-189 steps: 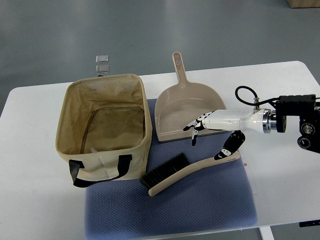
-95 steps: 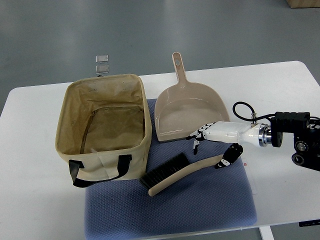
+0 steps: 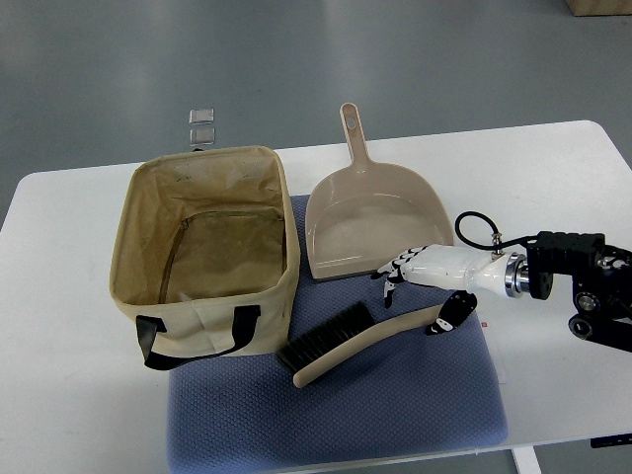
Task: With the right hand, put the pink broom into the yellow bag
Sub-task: 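Lower the right hand onto the brush handle and close fingers around it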
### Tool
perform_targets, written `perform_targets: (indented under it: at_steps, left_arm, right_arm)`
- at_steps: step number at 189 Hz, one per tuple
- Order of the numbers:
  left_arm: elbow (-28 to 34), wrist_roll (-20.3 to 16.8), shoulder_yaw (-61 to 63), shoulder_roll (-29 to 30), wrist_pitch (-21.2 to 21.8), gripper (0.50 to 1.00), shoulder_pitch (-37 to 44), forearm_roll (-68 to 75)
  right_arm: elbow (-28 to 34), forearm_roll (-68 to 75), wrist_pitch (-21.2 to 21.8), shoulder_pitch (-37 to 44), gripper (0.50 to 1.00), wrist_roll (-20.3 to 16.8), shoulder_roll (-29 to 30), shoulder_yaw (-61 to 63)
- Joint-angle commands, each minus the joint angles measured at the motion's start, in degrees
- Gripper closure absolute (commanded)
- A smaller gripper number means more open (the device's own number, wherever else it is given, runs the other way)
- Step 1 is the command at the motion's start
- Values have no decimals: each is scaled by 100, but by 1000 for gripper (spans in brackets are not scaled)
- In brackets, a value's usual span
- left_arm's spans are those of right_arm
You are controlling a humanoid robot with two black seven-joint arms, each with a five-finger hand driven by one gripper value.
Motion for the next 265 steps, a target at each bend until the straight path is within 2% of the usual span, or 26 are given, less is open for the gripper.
perform_targets:
  at_steps: [1, 25, 38, 164, 181, 198, 227, 265]
  left_arm:
    - [5, -1, -4, 0, -1, 500, 0, 0]
    - [5, -1, 5, 0, -1, 500, 0, 0]
    - [-3, -1, -4, 0, -1, 500, 0, 0]
    - [5, -1, -4, 0, -1, 500, 0, 0]
    - [-3, -1, -4, 0, -1, 500, 0, 0]
    - [5, -1, 5, 0, -1, 500, 0, 0]
    - [-3, -1, -4, 0, -1, 500, 0, 0]
    - [5, -1, -4, 0, -1, 500, 0, 0]
  right_arm:
    - [-44, -44, -6, -19, 579, -33, 19, -3]
    - [-35, -61, -6, -28, 597, -24, 28, -3]
    - [-35, -53, -14, -36, 630, -16, 54, 6]
    - [-35, -70, 38, -36, 683, 28, 230, -12]
    - [-35, -70, 38, -28, 707, 28, 230, -12]
    - [-35, -70, 65, -19, 775, 28, 221, -12]
    - [-35, -114, 74, -19, 844, 28, 212, -21]
    - [-35, -114, 109, -19, 844, 107, 195, -21]
